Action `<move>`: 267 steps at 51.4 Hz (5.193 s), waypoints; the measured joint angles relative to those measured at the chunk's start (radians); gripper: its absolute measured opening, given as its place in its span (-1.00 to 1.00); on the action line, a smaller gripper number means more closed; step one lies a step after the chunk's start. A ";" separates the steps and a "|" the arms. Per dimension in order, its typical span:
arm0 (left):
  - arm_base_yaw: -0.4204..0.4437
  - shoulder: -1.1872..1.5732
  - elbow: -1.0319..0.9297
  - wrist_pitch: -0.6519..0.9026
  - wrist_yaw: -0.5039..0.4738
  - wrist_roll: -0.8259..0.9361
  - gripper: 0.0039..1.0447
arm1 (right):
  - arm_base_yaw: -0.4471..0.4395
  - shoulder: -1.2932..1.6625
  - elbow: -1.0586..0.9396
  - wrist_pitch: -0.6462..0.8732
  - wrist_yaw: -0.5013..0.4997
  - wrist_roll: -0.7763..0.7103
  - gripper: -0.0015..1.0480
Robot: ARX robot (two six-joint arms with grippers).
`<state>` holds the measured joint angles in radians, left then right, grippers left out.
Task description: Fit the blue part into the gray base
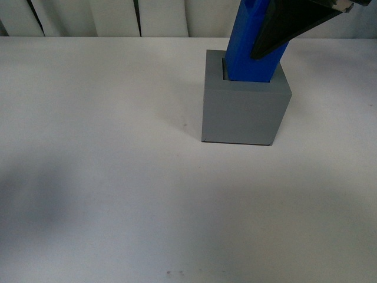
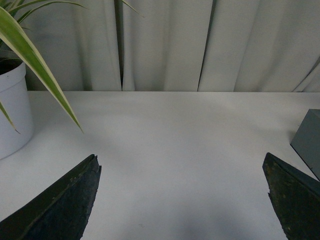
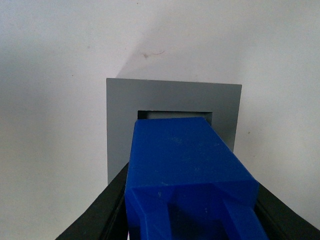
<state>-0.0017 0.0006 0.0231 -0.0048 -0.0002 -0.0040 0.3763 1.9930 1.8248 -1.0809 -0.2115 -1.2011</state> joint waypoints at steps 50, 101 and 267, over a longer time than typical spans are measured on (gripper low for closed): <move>0.000 0.000 0.000 0.000 0.000 0.000 0.89 | -0.011 -0.021 -0.042 0.035 0.018 0.002 -0.09; 0.000 0.000 0.000 0.000 0.000 0.000 0.89 | -0.096 -0.275 -0.152 0.130 -0.245 0.101 0.86; 0.000 0.000 0.000 0.000 0.000 0.000 0.89 | -0.376 -1.989 -1.819 1.083 0.209 1.190 -0.45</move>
<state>-0.0017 0.0006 0.0231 -0.0048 -0.0002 -0.0036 0.0006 0.0044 0.0059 0.0025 -0.0025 -0.0113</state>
